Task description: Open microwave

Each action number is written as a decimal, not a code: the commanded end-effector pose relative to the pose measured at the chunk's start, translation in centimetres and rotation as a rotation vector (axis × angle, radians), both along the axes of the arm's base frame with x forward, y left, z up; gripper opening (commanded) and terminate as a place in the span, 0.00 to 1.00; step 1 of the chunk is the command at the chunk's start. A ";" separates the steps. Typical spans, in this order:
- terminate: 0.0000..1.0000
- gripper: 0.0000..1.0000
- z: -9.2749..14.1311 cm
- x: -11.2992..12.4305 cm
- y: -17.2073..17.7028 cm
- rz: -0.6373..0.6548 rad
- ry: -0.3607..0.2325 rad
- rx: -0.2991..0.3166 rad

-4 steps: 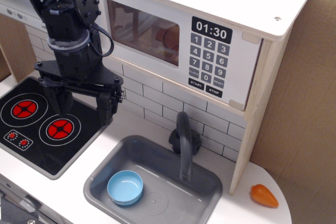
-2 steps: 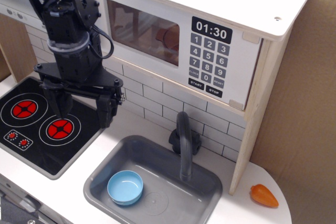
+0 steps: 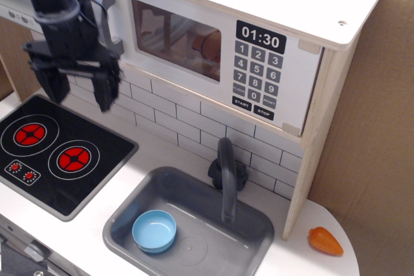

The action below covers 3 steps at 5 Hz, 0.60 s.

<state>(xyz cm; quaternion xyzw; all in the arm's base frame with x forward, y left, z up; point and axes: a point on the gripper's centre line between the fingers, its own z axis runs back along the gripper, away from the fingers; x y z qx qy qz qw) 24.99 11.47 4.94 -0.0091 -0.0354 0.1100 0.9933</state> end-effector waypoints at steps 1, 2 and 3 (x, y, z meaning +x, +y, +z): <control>0.00 1.00 3.7 3.5 4.3 0.007 -0.163 0.023; 0.00 1.00 4.8 4.0 4.2 -0.031 -0.174 0.010; 0.00 1.00 5.0 4.4 4.0 -0.085 -0.198 0.010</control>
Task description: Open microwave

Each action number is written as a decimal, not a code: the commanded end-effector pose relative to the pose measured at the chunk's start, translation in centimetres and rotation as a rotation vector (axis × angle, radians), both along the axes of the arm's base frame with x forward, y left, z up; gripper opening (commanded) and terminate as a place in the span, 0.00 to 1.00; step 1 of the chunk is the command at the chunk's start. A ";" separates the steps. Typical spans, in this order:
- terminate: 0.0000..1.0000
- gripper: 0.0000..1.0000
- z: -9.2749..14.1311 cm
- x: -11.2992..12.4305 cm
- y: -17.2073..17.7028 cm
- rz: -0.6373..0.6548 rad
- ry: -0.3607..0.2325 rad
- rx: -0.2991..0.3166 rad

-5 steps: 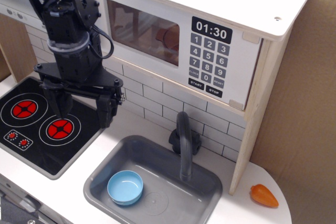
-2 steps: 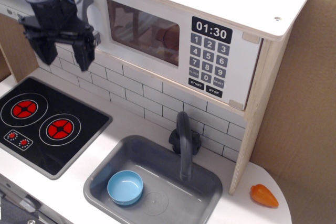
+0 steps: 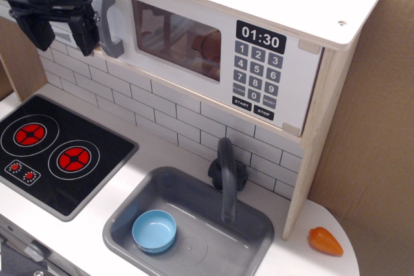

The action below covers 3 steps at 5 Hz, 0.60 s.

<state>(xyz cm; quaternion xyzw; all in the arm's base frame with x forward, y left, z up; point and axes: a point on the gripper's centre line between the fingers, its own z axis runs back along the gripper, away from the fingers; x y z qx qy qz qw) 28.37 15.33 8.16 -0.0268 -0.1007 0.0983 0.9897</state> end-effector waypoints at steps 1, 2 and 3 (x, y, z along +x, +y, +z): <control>0.00 1.00 1.7 1.9 -0.9 -0.085 -0.047 0.032; 0.00 1.00 1.9 2.5 -1.7 -0.118 -0.073 0.030; 0.00 1.00 2.0 3.7 -1.8 -0.085 -0.077 0.057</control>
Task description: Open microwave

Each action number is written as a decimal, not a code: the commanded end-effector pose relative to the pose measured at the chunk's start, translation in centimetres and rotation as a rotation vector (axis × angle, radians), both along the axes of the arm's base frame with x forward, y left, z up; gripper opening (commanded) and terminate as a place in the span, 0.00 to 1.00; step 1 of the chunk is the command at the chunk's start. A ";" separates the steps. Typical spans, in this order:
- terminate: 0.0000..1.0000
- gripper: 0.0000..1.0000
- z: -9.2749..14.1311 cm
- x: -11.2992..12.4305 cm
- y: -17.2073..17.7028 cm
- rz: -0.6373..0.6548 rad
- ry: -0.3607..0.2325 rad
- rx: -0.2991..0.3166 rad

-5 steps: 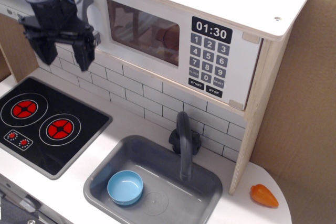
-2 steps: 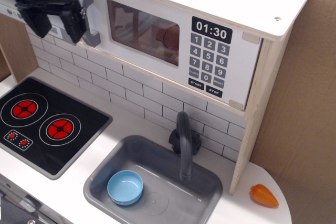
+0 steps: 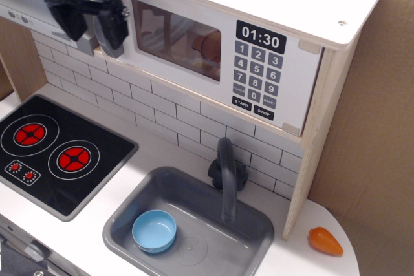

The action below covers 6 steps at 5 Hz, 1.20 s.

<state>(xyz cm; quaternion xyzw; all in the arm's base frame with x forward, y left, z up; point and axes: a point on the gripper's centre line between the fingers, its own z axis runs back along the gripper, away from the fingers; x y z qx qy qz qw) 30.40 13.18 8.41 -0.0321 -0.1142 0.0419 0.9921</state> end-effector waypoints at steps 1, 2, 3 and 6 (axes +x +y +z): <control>0.00 1.00 1.8 1.9 0.6 -0.010 -0.098 0.064; 0.00 1.00 1.6 2.4 1.0 0.007 -0.119 0.082; 0.00 0.00 1.6 2.3 1.0 -0.012 -0.133 0.075; 0.00 0.00 1.5 0.5 1.6 -0.009 -0.141 0.078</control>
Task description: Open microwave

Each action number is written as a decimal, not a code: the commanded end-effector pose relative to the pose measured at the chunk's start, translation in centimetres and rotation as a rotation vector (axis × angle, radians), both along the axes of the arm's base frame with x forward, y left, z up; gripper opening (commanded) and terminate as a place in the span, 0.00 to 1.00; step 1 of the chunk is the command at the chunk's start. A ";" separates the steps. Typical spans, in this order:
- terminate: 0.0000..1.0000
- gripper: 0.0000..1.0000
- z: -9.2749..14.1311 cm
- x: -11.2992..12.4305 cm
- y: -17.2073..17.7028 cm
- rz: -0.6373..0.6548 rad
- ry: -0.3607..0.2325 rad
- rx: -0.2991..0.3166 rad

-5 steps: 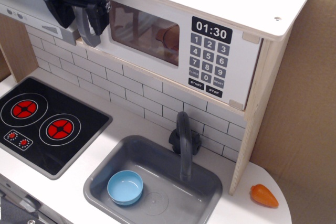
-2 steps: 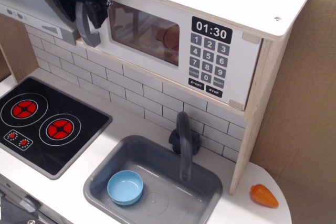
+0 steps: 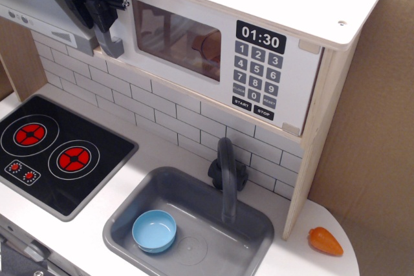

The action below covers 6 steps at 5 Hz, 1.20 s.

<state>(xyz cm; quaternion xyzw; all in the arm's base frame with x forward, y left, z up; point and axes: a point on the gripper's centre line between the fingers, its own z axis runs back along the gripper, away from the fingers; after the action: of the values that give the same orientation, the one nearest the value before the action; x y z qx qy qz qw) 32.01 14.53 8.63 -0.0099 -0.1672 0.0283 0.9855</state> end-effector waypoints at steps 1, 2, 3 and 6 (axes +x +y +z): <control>0.00 0.00 1.3 -2.7 0.2 -0.009 -0.027 0.018; 0.00 0.00 1.2 -4.8 0.0 -0.035 -0.016 0.014; 0.00 1.00 1.7 -7.7 -1.2 -0.047 0.050 0.022; 0.00 1.00 9.5 -9.8 -2.9 0.047 0.239 -0.254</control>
<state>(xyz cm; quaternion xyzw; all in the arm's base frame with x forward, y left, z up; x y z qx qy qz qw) 22.15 11.28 16.40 -0.1371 -0.0290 0.0822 0.9867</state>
